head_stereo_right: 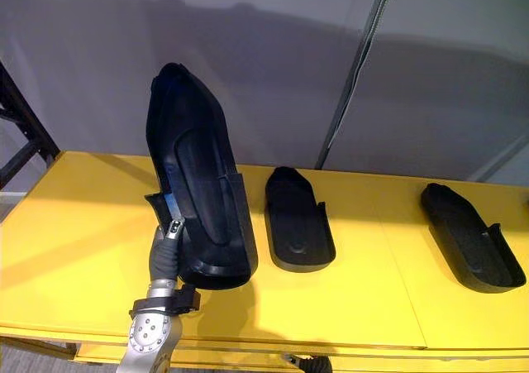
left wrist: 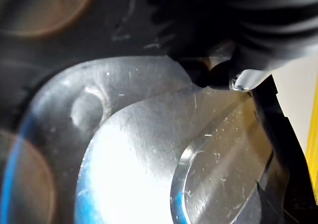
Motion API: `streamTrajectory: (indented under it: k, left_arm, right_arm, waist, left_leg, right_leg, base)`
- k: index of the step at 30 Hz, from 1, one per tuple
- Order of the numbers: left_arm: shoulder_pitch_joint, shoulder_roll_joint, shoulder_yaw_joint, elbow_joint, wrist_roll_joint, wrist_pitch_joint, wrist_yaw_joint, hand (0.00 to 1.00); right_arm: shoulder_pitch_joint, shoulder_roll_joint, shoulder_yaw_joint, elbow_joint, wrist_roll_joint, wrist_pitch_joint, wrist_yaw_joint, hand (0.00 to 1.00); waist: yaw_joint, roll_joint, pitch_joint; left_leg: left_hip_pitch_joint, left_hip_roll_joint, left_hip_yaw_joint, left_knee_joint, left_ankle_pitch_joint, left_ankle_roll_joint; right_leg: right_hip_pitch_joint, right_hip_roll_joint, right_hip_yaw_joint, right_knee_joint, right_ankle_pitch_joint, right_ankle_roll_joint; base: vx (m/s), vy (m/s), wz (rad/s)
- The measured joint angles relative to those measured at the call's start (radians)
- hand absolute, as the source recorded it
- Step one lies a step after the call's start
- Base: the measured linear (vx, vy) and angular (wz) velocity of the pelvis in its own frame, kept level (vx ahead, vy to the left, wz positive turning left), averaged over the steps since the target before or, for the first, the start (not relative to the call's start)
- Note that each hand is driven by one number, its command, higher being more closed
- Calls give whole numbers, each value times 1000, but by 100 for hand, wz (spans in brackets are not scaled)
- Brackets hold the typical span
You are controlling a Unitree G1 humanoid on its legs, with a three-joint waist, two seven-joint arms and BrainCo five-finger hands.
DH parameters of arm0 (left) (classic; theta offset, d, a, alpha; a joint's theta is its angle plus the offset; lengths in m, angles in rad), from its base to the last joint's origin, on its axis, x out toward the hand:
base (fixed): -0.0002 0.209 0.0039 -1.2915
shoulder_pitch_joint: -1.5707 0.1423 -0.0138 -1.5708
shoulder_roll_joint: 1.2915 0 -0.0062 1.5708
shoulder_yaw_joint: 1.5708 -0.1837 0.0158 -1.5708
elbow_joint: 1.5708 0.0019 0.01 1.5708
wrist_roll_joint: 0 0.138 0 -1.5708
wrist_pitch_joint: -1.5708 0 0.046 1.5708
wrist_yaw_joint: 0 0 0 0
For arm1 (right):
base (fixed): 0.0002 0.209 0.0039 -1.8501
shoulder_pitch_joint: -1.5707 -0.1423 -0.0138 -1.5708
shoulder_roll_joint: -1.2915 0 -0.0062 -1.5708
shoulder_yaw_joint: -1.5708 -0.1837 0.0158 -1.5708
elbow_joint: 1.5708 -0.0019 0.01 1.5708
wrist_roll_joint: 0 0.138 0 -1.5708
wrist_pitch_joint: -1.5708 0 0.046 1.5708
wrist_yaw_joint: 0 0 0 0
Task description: Walk over and take plastic housings, then place them on the shelf
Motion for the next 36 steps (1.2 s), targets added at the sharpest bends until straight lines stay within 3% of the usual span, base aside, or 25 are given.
streamTrajectory:
  k: [3, 4, 6, 7, 8, 9, 10, 11, 13, 14, 16, 17, 18, 19, 20, 21, 23, 25, 28, 36]
  left_arm:
    - [1, -1, 17, 1, -2, 0, 1, 100]
    - [1, -2, 40, 0, -4, -2, 5, 100]
    - [1, -3, 50, 1, -6, -6, 17, 100]
    - [1, -3, 47, 2, -6, -8, 25, 100]
    - [-4, -3, 31, 10, -6, -10, 38, 100]
    - [-11, -4, 31, 24, -6, -11, 42, 100]
    - [-28, 1, 55, 64, -8, -12, 55, 100]
    - [-31, 1, 63, 84, -9, -11, 65, 100]
    - [-39, 8, 67, 122, -16, -9, 80, 100]
    - [-43, 12, 65, 123, -16, -9, 81, 100]
    - [-49, 13, 53, 118, -15, -9, 81, 100]
    - [-49, 9, 48, 116, -14, -9, 80, 100]
    - [-62, -1, 47, 113, -12, -9, 74, 100]
    - [-65, -5, 42, 114, -7, -7, 71, 100]
    - [-63, -8, 27, 111, -3, -7, 69, 100]
    - [-66, -7, 15, 108, 0, -7, 61, 100]
    - [-68, -4, -8, 107, 21, -7, 56, 100]
    - [-69, -3, -21, 110, 36, 1, 42, 100]
    - [-71, -1, -39, 108, 57, 3, 24, 100]
    - [-69, -3, -1, 107, 74, 9, 19, 100]
  right_arm:
    - [-16, -27, 0, 0, 0, 0, -18, 0]
    - [-31, -43, -1, -4, -1, 0, -23, 0]
    - [-30, -51, -2, -15, -10, 0, -27, 0]
    - [-29, -54, -2, -15, -10, 1, -28, 0]
    - [-26, -69, -4, -4, -11, 2, -32, 0]
    - [-33, -66, -4, 25, -12, 6, -33, 0]
    - [-47, -25, 2, 55, -12, 11, -29, 0]
    - [-47, -7, 3, 60, -14, 11, -29, 0]
    - [-54, 12, 4, 60, -28, 11, -28, 0]
    - [-59, 13, 6, 60, -28, 11, -29, 0]
    - [-83, 14, 22, 47, -31, 12, -29, 0]
    - [-95, 14, 20, 39, -31, 12, -29, 0]
    - [-110, 21, 21, 33, -31, 13, -29, 0]
    - [-101, 26, 23, 18, -31, 13, -25, 0]
    - [-83, 26, 26, 0, -32, 12, -23, 0]
    - [-73, 22, 24, -3, -31, 12, -24, 0]
    - [-56, 15, 19, -4, -31, 12, -25, 0]
    - [-55, 8, 18, -8, -30, 12, -27, 0]
    - [-35, 11, 18, -10, -28, 12, -32, 0]
    - [-27, 17, 19, -10, -27, 12, -32, 0]
  waist:
    - [-5, -5, 4]
    - [-23, -4, 2]
    - [-43, 0, -2]
    - [-47, 3, -11]
    - [-56, 33, -34]
    - [-74, 34, -43]
    - [-80, -6, -38]
    - [-79, -13, -42]
    - [-72, -23, -39]
    - [-67, -23, -39]
    - [-39, -28, -38]
    - [-43, -19, -33]
    - [-53, -6, -6]
    - [-52, -6, -3]
    - [-47, -8, -2]
    - [-50, -9, -2]
    - [-48, -18, -7]
    - [-53, -6, -2]
    - [-46, -10, -11]
    - [-46, 0, -34]
  left_leg:
    - [-40, 202, 52, 211, -35, -31]
    - [-24, 279, 45, 220, -34, -30]
    - [6, 336, 24, 174, -14, -9]
    - [18, 343, 4, 135, 20, -8]
    - [39, 325, -46, 38, 36, -98]
    - [45, 300, -48, -11, -27, -206]
    - [18, 250, -49, 12, -29, -212]
    - [6, 243, -53, 25, -34, -203]
    - [-19, 235, -48, 84, -44, -185]
    - [-18, 236, -35, 89, -47, -181]
    - [4, 223, 63, 66, -37, -158]
    - [16, 213, 84, 39, -35, -132]
    - [48, 209, 109, 10, -46, -103]
    - [61, 205, 115, 5, -44, -99]
    - [76, 194, 125, -6, -42, -92]
    - [74, 168, 117, -10, -40, -83]
    - [57, 125, 108, -10, -38, -78]
    - [46, 110, 79, -18, -23, -74]
    - [51, 112, 46, -59, 2, -84]
    - [135, 128, 76, -169, 52, -76]
  right_leg:
    - [-17, -41, -10, 32, -1, 1]
    - [-32, -85, -7, 43, -2, 8]
    - [-59, -136, 19, 66, -8, 47]
    - [-78, -152, 22, 67, -8, 77]
    - [-107, -180, 29, 62, 1, 132]
    - [-106, -203, 30, 36, 17, 143]
    - [-97, -238, 43, -7, 61, 127]
    - [-91, -235, 37, -27, 97, 133]
    - [-74, -237, 21, -91, 244, 117]
    - [-84, -235, 21, -89, 268, 86]
    - [-151, -242, 9, -96, 404, -47]
    - [-154, -240, -2, -98, 418, -62]
    - [-201, -203, -5, 111, 267, 66]
    - [-220, -166, -3, 223, 177, 86]
    - [-225, -89, 17, 352, 26, 78]
    - [-212, -24, 41, 370, -66, 63]
    - [-174, -22, 78, 292, -138, 38]
    - [-151, -21, 74, 242, -152, 28]
    - [-117, -17, 32, 201, -141, 16]
    - [-24, 21, 71, 17, -14, 3]
  base:
    - [-85, 124, 3]
    - [-101, 352, -8]
    - [-59, 371, -2]
    - [-41, 548, 5]
    - [-10, 599, 19]
    - [40, 639, 29]
    - [53, 469, 26]
    - [38, 463, 14]
    - [-14, 362, -11]
    - [-53, 350, -52]
    - [-100, 333, -85]
    - [-150, 327, -65]
    - [-149, 243, -29]
    - [-105, 144, -28]
    - [-77, 38, -4]
    - [-49, 2, 6]
    - [-21, -13, 25]
    - [-1, -25, 42]
    - [35, -45, 38]
    - [74, 55, -14]
